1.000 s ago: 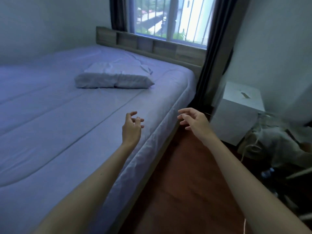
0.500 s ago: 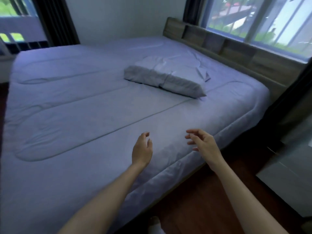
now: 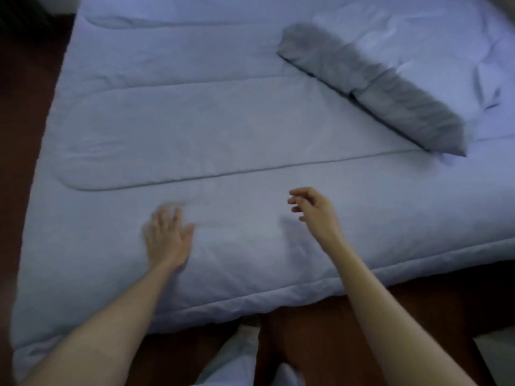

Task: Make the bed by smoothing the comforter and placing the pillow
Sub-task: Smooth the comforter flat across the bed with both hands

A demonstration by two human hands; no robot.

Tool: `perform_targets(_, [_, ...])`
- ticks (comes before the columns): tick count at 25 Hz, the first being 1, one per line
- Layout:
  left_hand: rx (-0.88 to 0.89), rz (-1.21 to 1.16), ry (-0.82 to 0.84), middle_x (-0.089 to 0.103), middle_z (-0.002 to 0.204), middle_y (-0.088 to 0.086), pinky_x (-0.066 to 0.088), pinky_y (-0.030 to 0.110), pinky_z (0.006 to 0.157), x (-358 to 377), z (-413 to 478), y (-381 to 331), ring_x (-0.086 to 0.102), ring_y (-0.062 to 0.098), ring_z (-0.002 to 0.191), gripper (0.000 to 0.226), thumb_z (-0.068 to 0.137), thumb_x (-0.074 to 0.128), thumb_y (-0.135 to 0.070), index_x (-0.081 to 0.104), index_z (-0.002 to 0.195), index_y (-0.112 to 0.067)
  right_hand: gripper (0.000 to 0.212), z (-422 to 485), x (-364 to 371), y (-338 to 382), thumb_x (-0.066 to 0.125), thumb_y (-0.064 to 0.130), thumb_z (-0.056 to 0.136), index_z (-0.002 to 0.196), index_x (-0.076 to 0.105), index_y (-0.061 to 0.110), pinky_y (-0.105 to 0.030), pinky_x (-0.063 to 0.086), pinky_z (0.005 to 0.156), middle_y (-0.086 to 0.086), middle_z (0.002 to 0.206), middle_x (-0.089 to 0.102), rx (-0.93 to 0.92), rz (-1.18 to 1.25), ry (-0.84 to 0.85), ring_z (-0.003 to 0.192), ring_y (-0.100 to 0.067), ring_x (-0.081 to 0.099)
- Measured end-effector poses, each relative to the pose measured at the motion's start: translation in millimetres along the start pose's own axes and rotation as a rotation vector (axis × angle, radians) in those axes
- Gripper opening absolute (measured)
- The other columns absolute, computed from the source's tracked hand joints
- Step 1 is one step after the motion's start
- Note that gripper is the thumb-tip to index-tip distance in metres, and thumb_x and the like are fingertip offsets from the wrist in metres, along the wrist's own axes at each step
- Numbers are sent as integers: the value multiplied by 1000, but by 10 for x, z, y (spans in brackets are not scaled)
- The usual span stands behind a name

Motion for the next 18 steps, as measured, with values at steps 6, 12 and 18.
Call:
perform_targets(6, [-756,-165,28,0,161,9,0,55,117,-287,-237,1122,-1,33,148,62,98,30,-37,12,152,-15,45,413,1135,-207,50,18,92,137,47,18,-35,27,111,-4,147,44,-351,-583,346,136,-20,38])
perform_targets(12, [-219,-73,-224,36,147,24,19,60,111,-361,130,-895,28,41,138,45,95,41,-21,42,134,1,58,946,-349,-1053,30,49,92,146,33,30,-48,11,114,4,156,31,-505,-1046,156,143,-22,31])
perform_targets(18, [527,-162,-90,51,139,21,29,63,104,329,-169,-4601,46,41,130,57,86,35,-31,54,129,0,58,1252,-3519,-2113,23,48,92,147,28,32,-51,20,112,4,156,29,-135,-1045,-212,143,-24,29])
Point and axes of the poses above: each hand's wrist, its own z-axis towards the middle knuckle, its own x-axis out of the palm, y = z × x, the point moved 9 cm from there along z, towards the middle knuckle
